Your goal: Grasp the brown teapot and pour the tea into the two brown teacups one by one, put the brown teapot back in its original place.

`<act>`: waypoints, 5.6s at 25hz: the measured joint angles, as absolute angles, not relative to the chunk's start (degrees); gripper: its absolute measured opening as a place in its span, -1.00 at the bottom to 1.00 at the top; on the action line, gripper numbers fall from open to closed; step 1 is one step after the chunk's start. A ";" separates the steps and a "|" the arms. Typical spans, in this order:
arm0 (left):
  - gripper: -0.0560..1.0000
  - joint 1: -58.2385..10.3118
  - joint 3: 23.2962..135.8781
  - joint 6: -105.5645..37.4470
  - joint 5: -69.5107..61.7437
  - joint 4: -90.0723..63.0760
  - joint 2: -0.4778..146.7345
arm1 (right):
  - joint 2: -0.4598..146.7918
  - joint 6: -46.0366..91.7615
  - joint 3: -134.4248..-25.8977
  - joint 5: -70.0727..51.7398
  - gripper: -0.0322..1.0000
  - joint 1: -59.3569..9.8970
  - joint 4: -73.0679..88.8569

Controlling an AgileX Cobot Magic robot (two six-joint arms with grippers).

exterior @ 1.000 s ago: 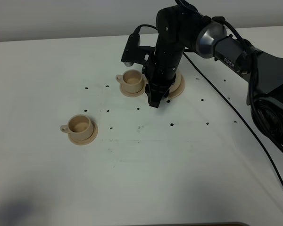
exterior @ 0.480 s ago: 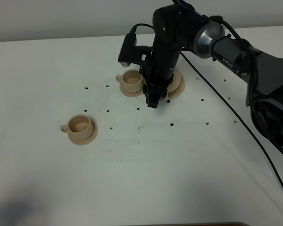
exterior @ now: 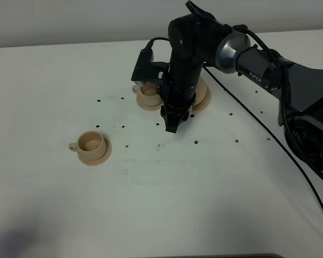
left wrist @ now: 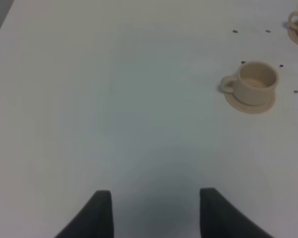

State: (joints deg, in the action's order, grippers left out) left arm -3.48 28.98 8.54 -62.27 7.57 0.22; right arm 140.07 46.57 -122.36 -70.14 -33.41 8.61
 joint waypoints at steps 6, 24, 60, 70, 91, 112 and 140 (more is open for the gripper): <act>-0.08 -3.48 28.98 8.54 -62.22 7.57 0.22 | 139.89 47.98 -121.98 -70.14 -0.17 -33.36 7.07; -0.08 -3.48 28.98 8.54 -62.22 7.57 0.22 | 139.86 45.07 -120.80 -70.30 -0.17 -31.79 1.76; -0.08 -3.48 28.98 8.54 -62.22 7.57 0.22 | 138.23 34.31 -120.21 -70.42 -0.17 -31.00 3.22; -0.08 -3.48 28.98 8.54 -62.22 7.57 0.22 | 130.19 32.64 -111.30 -70.18 -0.17 -31.25 1.70; -0.08 -3.48 28.98 8.54 -62.22 7.57 0.22 | 127.05 15.25 -111.12 -69.94 -0.17 -25.30 0.74; -0.08 -3.48 28.98 8.54 -62.22 7.57 0.22 | 129.32 13.13 -111.12 -64.21 -0.17 -24.43 1.35; -0.08 -3.48 28.98 8.54 -62.22 7.57 0.22 | 132.67 18.67 -111.12 -58.82 -0.23 -24.43 6.17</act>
